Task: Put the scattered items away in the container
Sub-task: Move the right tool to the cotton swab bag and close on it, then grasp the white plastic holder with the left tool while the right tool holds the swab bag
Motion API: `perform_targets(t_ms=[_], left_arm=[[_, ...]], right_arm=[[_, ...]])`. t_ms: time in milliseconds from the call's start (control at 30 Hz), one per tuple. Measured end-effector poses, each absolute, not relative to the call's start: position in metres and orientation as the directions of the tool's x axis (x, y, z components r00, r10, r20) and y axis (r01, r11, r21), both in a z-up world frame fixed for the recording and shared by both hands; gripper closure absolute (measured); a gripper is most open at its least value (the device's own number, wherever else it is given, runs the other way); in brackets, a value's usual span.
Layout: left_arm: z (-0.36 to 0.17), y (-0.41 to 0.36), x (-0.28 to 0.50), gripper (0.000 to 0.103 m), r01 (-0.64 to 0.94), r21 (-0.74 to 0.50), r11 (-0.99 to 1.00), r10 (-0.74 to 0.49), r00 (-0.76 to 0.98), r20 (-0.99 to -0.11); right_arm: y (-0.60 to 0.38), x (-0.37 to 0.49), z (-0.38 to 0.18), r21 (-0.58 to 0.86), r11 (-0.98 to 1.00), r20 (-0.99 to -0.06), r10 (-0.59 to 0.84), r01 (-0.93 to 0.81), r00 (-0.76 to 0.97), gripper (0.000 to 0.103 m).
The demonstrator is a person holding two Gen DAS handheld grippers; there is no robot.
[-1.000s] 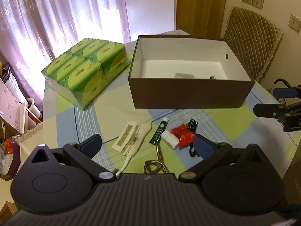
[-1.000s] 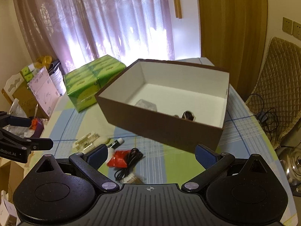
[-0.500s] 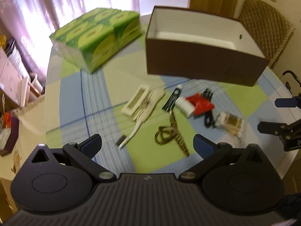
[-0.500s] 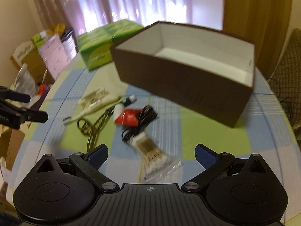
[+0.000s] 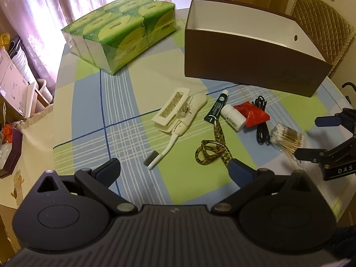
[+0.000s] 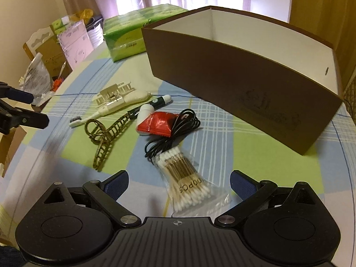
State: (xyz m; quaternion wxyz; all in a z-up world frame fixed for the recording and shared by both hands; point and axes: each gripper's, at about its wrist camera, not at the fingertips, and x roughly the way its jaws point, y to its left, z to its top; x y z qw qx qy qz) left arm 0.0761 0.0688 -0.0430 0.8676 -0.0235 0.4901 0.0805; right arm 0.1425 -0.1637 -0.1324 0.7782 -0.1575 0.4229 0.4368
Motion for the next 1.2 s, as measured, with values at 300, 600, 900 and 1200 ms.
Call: perform_targets(t_ms=[300,600,900,1200], left_arm=[[-0.054,0.075,0.085,0.002,-0.171,0.025,0.985,0.107,0.484,-0.868],[-0.062,0.079,0.094,0.005,-0.149,0.018,0.989,0.089,0.486,-0.869],[-0.069,0.094,0.126,0.007,-0.024,-0.003,1.000,0.010,0.518,-0.855],[-0.094,0.126,0.179,0.017,0.090,-0.076,0.993,-0.110,0.486,-0.867]], right_arm=[[-0.143,0.151,-0.151,0.080,0.489,-0.819,0.529,-0.868,0.223,0.023],[-0.146,0.162,-0.163,0.081,0.489,-0.845,0.495,-0.868,0.200,0.072],[-0.183,0.191,-0.159,0.087,0.618,-0.854,0.449,-0.781,0.261,0.072],[-0.194,0.205,-0.158,0.071,0.694,-0.853,0.415,-0.717,0.317,0.072]])
